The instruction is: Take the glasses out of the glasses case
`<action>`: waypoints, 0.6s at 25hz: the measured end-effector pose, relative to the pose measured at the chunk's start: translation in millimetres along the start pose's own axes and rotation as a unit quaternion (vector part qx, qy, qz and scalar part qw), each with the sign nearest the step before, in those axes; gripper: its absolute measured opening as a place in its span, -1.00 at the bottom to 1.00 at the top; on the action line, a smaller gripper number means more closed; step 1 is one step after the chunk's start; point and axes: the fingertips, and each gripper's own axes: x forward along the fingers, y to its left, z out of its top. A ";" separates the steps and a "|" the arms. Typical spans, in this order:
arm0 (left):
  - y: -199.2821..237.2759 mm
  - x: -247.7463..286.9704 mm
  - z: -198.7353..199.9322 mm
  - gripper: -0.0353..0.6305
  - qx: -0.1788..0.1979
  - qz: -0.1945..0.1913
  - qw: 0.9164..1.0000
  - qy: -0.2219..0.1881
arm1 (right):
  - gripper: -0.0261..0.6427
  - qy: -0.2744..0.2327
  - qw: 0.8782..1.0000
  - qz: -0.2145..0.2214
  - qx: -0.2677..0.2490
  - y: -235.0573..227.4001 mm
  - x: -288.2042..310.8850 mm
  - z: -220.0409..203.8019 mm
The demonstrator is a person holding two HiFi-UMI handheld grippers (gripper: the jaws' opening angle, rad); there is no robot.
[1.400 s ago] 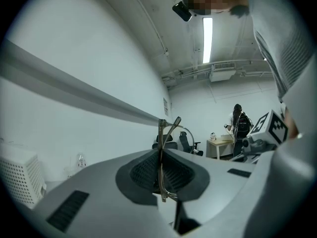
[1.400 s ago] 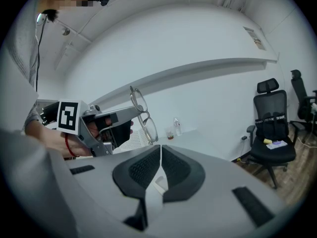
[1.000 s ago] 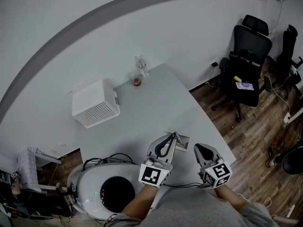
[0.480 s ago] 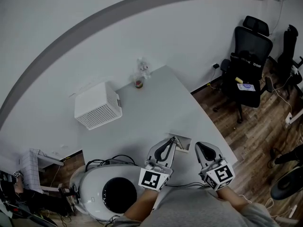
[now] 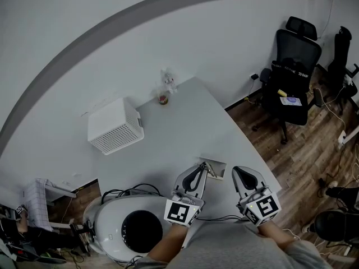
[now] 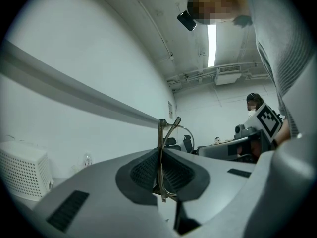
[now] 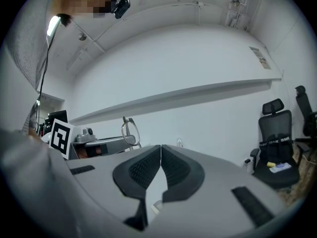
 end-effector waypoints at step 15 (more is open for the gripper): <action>-0.4 0.0 -1.4 -0.80 0.001 0.003 1.000 0.003 | -0.88 0.001 1.000 -0.003 0.005 -2.2 -2.5 -0.3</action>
